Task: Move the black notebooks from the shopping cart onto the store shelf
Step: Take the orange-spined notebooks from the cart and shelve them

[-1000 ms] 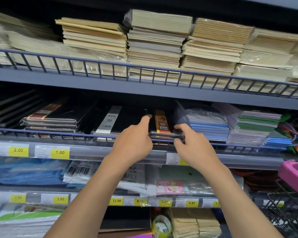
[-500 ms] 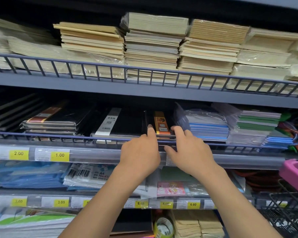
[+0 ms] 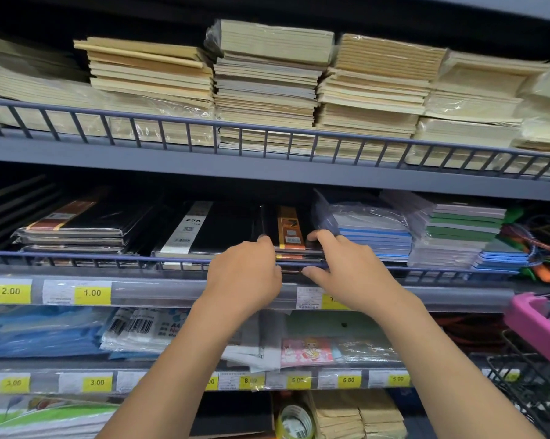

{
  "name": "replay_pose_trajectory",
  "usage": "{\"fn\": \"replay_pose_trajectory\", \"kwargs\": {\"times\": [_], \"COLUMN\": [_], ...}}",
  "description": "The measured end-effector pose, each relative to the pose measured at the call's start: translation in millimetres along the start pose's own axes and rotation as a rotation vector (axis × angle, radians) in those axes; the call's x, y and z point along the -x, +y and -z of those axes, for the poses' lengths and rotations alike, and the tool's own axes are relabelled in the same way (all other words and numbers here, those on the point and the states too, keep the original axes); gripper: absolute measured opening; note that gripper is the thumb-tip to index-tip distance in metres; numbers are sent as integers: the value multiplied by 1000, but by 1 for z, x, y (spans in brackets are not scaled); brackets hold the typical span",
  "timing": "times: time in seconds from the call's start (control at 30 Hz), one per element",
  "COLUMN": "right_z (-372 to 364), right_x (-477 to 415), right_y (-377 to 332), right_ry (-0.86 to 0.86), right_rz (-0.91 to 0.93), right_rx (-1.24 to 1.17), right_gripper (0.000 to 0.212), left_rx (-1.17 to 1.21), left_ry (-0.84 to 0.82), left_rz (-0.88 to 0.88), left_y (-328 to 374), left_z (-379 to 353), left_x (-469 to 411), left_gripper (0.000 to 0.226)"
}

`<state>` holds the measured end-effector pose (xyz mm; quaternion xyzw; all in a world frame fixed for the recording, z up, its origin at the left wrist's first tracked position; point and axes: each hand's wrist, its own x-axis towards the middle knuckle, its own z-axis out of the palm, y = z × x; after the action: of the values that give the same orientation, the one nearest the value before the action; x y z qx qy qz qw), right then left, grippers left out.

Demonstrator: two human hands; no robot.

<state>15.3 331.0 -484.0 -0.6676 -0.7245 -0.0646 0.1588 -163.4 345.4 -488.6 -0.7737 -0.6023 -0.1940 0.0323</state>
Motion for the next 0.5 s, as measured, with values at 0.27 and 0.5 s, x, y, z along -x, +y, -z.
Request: {"fn": "replay_pose_trajectory", "kwargs": {"times": [0.27,0.5], "right_z": [-13,-27], "right_x": [11,22], "right_y": [2,-4], "right_ry": [111,222], "right_rz": [-5,-23], "right_rx": [-84,-74], "right_gripper": [54,52], "left_rx": [52,19], "left_ry": [34,124], "left_rz": [-8,42], "left_y": [-3,-6], "left_z": [3,2], "left_x": [5,10], "left_gripper": [25,44]}}
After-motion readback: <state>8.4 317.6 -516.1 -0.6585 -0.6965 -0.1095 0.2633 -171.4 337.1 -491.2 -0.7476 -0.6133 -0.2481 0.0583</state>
